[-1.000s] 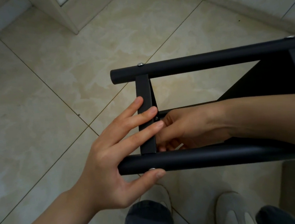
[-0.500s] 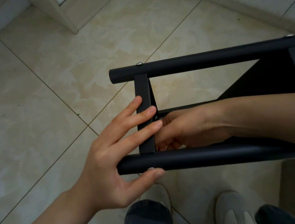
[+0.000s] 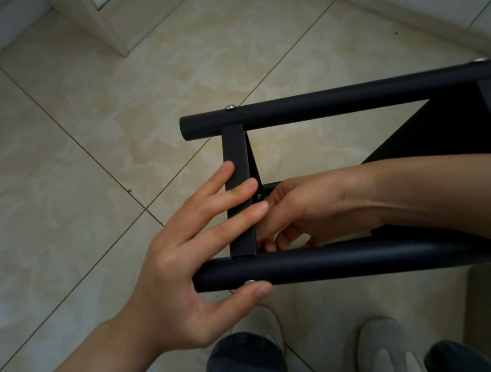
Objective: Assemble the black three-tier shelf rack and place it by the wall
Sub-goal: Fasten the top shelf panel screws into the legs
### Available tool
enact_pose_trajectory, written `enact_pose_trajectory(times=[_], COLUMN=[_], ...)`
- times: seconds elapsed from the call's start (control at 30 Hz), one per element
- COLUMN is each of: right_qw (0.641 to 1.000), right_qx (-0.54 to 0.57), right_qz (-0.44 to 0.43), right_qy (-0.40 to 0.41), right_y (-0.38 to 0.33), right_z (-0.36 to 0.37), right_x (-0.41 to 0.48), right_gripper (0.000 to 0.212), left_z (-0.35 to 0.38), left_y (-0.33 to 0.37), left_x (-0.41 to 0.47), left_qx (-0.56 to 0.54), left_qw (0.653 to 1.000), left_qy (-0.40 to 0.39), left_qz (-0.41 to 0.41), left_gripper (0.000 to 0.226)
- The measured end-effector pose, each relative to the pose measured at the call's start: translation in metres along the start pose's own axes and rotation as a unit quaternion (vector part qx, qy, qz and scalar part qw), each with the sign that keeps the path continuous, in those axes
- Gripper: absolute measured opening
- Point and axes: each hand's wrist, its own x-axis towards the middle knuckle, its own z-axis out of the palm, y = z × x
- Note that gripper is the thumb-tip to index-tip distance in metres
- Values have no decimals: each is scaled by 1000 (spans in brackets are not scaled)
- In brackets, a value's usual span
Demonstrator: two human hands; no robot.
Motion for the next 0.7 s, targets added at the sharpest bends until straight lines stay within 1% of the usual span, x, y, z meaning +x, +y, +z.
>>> enact_pose_trajectory(times=[0.13, 0.27, 0.37, 0.5, 0.7], right_qw=[1000, 1000, 1000, 999, 999], right_qx=[-10, -2, 10, 10, 24], right_qz=[13, 12, 22, 35, -2], right_qy=[8, 12, -1, -17, -21], right_y=[0, -1, -2, -2, 1], right_z=[2, 3, 1, 0, 0], right_x=[2, 1, 0, 1, 3], right_gripper=[19, 17, 14, 18, 16], left_z=[0, -1, -1, 0, 0], left_y=[0, 0, 0, 1, 1], left_x=[1, 0, 0, 0, 0], left_qx=[-6, -9, -9, -7, -8], left_qw=[1000, 1000, 1000, 1000, 1000], left_qy=[-3, -2, -2, -1, 0], left_qz=[-1, -2, -2, -5, -6], left_gripper=[57, 58, 59, 56, 57])
